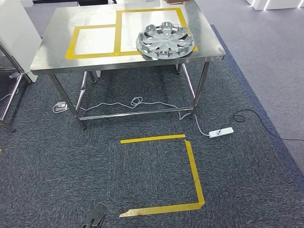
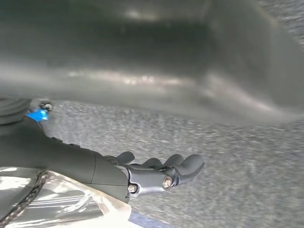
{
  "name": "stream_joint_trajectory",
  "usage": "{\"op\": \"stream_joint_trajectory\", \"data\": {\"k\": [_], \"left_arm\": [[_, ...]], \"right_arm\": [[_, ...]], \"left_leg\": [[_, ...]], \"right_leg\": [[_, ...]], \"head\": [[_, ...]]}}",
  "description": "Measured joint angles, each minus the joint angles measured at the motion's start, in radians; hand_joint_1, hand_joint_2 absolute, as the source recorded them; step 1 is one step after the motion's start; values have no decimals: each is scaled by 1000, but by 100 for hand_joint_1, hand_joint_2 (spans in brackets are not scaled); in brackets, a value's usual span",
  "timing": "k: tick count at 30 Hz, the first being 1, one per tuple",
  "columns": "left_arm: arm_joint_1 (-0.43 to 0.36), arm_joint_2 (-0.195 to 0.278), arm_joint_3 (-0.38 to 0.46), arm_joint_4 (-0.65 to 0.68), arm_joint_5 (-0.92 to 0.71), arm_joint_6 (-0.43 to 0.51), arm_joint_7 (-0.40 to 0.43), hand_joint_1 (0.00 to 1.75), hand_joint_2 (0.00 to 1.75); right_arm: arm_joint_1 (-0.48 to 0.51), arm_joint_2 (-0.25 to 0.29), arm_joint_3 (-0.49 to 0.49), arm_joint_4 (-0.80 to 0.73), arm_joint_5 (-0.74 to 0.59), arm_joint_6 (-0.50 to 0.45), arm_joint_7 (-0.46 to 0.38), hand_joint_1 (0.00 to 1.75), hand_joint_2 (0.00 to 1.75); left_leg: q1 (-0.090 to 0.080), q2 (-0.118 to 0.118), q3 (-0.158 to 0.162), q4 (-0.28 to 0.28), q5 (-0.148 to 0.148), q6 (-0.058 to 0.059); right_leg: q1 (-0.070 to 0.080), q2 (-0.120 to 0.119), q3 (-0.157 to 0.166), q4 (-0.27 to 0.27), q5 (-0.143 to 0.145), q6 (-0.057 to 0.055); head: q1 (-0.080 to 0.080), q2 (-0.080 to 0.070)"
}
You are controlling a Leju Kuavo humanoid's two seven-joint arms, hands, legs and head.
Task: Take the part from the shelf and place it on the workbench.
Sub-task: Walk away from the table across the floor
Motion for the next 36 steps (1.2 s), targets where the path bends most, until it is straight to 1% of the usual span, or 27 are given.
{"op": "stream_joint_trajectory", "data": {"k": [1, 3, 4, 5, 6, 9, 11, 13, 14, 15, 16, 17, 19, 20, 21, 23, 24, 25, 26, 27, 28, 29, 30, 31, 33, 34, 36], "left_arm": [[0, 0, 0, 0, 0, 0, 0, 0, 0], [-1, 0, 0, 0, -1, 0, 0, 0, 0], [-2, 0, 0, 0, -2, 0, 0, 0, 0], [-4, 0, 0, 0, -2, 0, 0, 0, 0], [-5, 0, 0, 0, -3, 0, 0, 0, 0], [-4, 2, 0, 0, -3, -1, 0, 0, 0], [-3, 4, 0, 0, -3, -1, 0, 0, 0], [-3, 3, 0, 0, -3, -1, 0, 0, 0], [-1, 3, 0, 0, -3, -1, 0, 0, 0], [0, 3, 0, 0, -3, -1, 0, 0, 0], [2, 3, 0, 0, -3, -1, 0, 0, 0], [2, 3, 0, 0, -3, -2, 0, 0, 0], [-1, 4, 0, 0, -3, -1, 0, 0, 0], [-3, 4, 0, 0, -3, -1, 0, 0, 0], [-5, 4, 0, 0, -3, -1, 0, 0, 0], [-2, 5, 0, 0, -3, -1, 0, 0, 0], [1, 5, 0, 0, -4, -1, 0, 0, 0], [3, 5, 0, 0, -4, -1, 0, 0, 0], [2, 4, 0, 0, -5, -1, 0, 0, 0], [0, 3, 0, 0, -5, -2, 0, 0, 0], [-1, 2, 0, 0, -6, -2, 0, 0, 0], [-1, 1, 0, 0, -8, -2, 0, 0, 0], [1, 1, 0, 0, -8, -3, 0, 0, 0], [3, 0, 0, 0, -9, -3, 0, 0, 0], [5, 0, 0, 0, -9, -3, 0, 0, 0], [4, 0, 0, 0, -9, -2, 0, 0, 0], [2, 0, 0, 0, -9, -1, 0, 0, 0]], "right_arm": [[1, -1, 1, 0, 4, 0, 4, 0, 0], [1, -2, 2, 0, 10, 0, 7, 0, 0], [0, -2, 3, 0, 13, 0, 8, 0, 0], [1, -2, 5, 0, 17, -1, 10, 0, 0], [3, -2, 7, 0, 20, -2, 12, 0, 0], [5, -2, 11, 1, 24, -2, 17, 0, 0], [4, -2, 14, 1, 23, -4, 19, 0, 0], [4, -2, 17, 1, 23, -6, 19, 0, 0], [4, -2, 18, 1, 23, -6, 19, 0, 0], [4, -2, 18, 1, 23, -6, 19, 0, 0], [4, -2, 18, 1, 23, -6, 19, 0, 0], [4, -2, 19, 1, 23, -6, 19, 0, 0], [4, -2, 20, 1, 24, -6, 19, 0, 0], [3, -1, 21, 1, 25, -7, 19, 0, 0], [3, -1, 21, 1, 25, -7, 19, 0, 0], [0, -1, 22, 1, 25, -7, 19, 0, 0], [-1, -2, 23, 1, 25, -7, 20, 0, 0], [-3, -2, 23, 1, 25, -7, 20, 0, 0], [-2, -2, 24, 2, 25, -7, 21, 0, 0], [-1, -3, 24, 2, 26, -6, 21, 0, 0], [2, -3, 24, 2, 25, -6, 22, 0, 0], [4, -3, 24, 3, 25, -5, 23, 0, 0], [5, -3, 24, 3, 25, -5, 24, 0, 0], [5, -3, 24, 3, 25, -5, 25, 0, 0], [5, -3, 24, 3, 25, -5, 25, 0, 0], [4, -3, 24, 3, 25, -4, 26, 0, 0], [4, -3, 25, 3, 26, -3, 27, 0, 0]], "left_leg": [[1, -3, -9, 8, 2, -2], [2, -9, -24, 24, 3, -9], [1, -13, -31, 33, 4, -14], [-1, -15, -37, 40, 6, -19], [-2, -19, -42, 43, 9, -24], [-1, -30, -55, 55, 8, -37], [3, -27, -86, 125, -44, -49], [8, -21, -140, 262, -120, -59], [10, -20, -159, 317, -143, -62], [11, -19, -162, 341, -148, -62], [10, -16, -144, 322, -133, -60], [9, -9, -108, 264, -103, -55], [0, 34, -22, 112, -51, -37], [-6, 54, 4, 59, -39, -29], [-11, 67, 14, 33, -37, -22], [-13, 53, 9, 24, -33, -14], [-10, 42, 9, 17, -26, -10], [-7, 32, 9, 10, -18, -4], [-3, 20, 7, 4, -10, 0], [-1, 9, 4, 2, -5, 4], [-1, -4, -1, 4, -2, 6], [-2, -17, -5, 5, 0, 6], [-2, -30, -8, 7, 2, 6], [-3, -44, -10, 11, 3, 5], [-2, -71, -11, 20, 1, 1], [-3, -84, -14, 25, -1, -2], [-3, -105, -25, 35, -2, -12]], "right_leg": [[-1, 1, 34, -44, 21, 1], [-3, 18, 124, -184, 57, 1], [-3, 27, 154, -234, 66, -4], [-2, 34, 168, -258, 66, -10], [0, 34, 169, -259, 65, -18], [0, 11, 163, -259, 80, -42], [-3, -6, 155, -261, 88, -54], [-1, -23, 144, -261, 93, -59], [0, -33, 139, -260, 96, -59], [1, -43, 135, -260, 98, -59], [2, -53, 133, -260, 100, -59], [3, -63, 132, -260, 102, -58], [7, -83, 133, -260, 103, -55], [9, -94, 133, -259, 105, -51], [10, -105, 132, -259, 106, -47], [10, -125, 134, -263, 110, -36], [9, -116, 132, -261, 106, -30], [8, -94, 127, -248, 93, -24], [6, -64, 110, -211, 68, -20], [4, -32, 86, -158, 35, -17], [2, -14, 56, -87, 0, -15], [2, -5, 28, -23, -25, -13], [2, -2, 15, 10, -30, -12], [2, 0, 19, 6, -16, -11], [0, 15, 79, -114, 54, -13], [-2, 37, 113, -183, 77, -14], [-6, 70, 152, -256, 87, -17]], "head": [[0, 0], [0, 0], [0, 0], [-1, 0], [-1, 0], [-2, 0], [-7, 0], [-10, 0], [-10, 0], [-10, 0], [-11, 0], [-11, 0], [-10, 0], [-10, 0], [-10, 0], [-10, 0], [-9, 0], [-8, 0], [-7, 0], [-5, 0], [-4, 0], [-3, 0], [-2, 0], [-2, 0], [-2, 0], [-2, 0], [-3, 0]]}}
